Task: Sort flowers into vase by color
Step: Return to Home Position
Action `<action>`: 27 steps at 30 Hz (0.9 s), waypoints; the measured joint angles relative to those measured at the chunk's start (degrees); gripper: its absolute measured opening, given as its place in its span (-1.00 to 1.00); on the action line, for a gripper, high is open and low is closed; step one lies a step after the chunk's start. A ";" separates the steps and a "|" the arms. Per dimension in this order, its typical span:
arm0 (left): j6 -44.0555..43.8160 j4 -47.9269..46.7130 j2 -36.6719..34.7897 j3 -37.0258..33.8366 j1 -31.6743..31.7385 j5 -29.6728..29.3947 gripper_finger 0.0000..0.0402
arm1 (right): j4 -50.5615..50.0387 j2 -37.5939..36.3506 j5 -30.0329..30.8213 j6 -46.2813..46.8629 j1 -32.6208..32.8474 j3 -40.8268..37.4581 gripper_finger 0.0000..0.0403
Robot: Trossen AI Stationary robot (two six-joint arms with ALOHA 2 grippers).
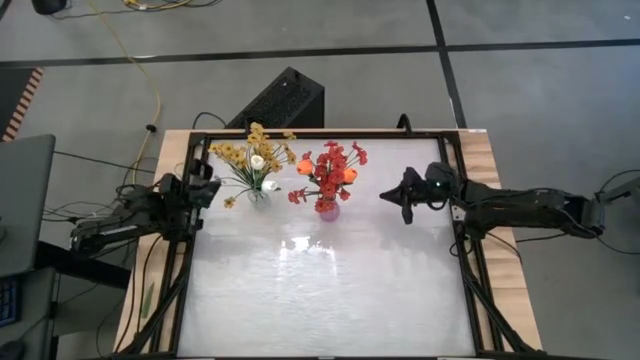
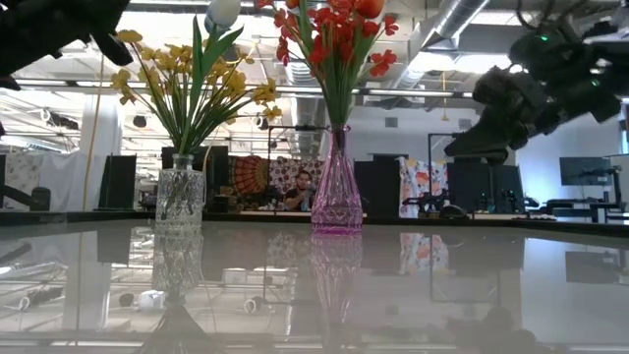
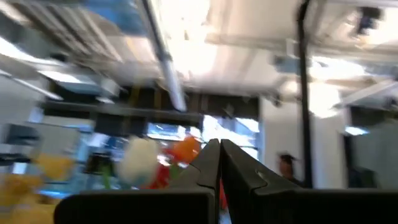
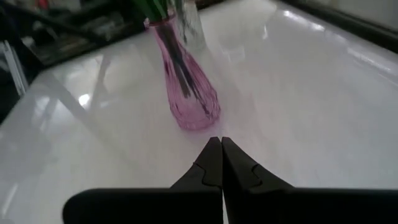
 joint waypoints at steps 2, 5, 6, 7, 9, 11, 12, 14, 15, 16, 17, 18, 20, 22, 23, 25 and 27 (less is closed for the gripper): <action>-1.46 -1.52 0.00 0.00 0.00 4.04 -1.00 | 6.10 -0.36 0.00 1.64 0.00 -2.77 -0.91; -4.13 -3.47 0.02 0.00 0.00 10.77 -1.00 | 12.97 -0.67 0.00 4.07 -0.02 -5.52 -0.91; -5.06 -4.05 0.02 0.00 -0.02 12.59 -1.00 | 14.40 -0.69 0.00 4.76 -0.02 -6.10 -0.91; -6.20 -5.11 0.02 -0.02 -0.02 14.11 -1.00 | 15.09 -0.69 -0.02 5.26 -0.02 -6.43 -0.91; -8.36 -8.07 0.02 -0.02 -0.02 17.71 -1.00 | 15.09 -0.69 0.00 5.68 -0.04 -6.59 -0.90; -10.46 -12.11 0.02 -0.02 -0.02 20.94 -1.00 | 14.97 -0.69 0.00 5.84 -0.07 -6.59 -0.90; -11.39 -14.77 0.02 -0.02 -0.02 22.18 -1.00 | 14.85 -0.69 0.00 5.84 -0.07 -6.59 -0.90; -12.20 -19.84 0.04 -0.02 -0.12 24.28 -1.00 | 14.85 -0.67 0.22 6.28 -0.07 -6.59 -0.90; -12.12 -21.93 0.04 -0.02 -0.27 24.78 -1.00 | 14.83 -0.69 0.78 6.73 -0.07 -6.59 -0.90; -11.70 -23.53 0.04 -0.02 -0.53 24.89 -1.00 | 14.78 -0.67 1.18 7.05 -0.09 -6.59 -0.90; -10.95 -24.43 0.04 -0.04 -0.67 24.88 -1.00 | 14.60 -0.67 1.38 7.41 -0.15 -6.59 -0.90; -10.03 -24.97 0.04 -0.04 -0.83 24.70 -1.00 | 14.44 -0.67 1.41 7.80 -0.19 -6.61 -0.90; -7.72 -25.98 0.03 -0.04 -0.89 23.16 -1.00 | 13.70 -0.67 1.81 8.19 -0.20 -6.60 -0.90; -5.49 -28.16 0.03 -0.07 -0.87 20.38 -1.00 | 11.65 -0.65 2.31 7.70 -0.20 -6.61 -0.89; -4.42 -29.56 0.02 -0.07 -0.87 19.03 -1.00 | 10.39 -0.64 2.34 6.91 -0.20 -6.61 -0.89; -2.82 -33.01 0.03 -0.07 -0.87 16.46 -1.00 | 8.43 -0.62 2.38 6.03 -0.20 -6.61 -0.87; -1.40 -34.16 0.68 0.12 -0.87 15.37 -1.00 | 7.89 -0.62 2.76 5.84 -0.20 -6.61 -0.86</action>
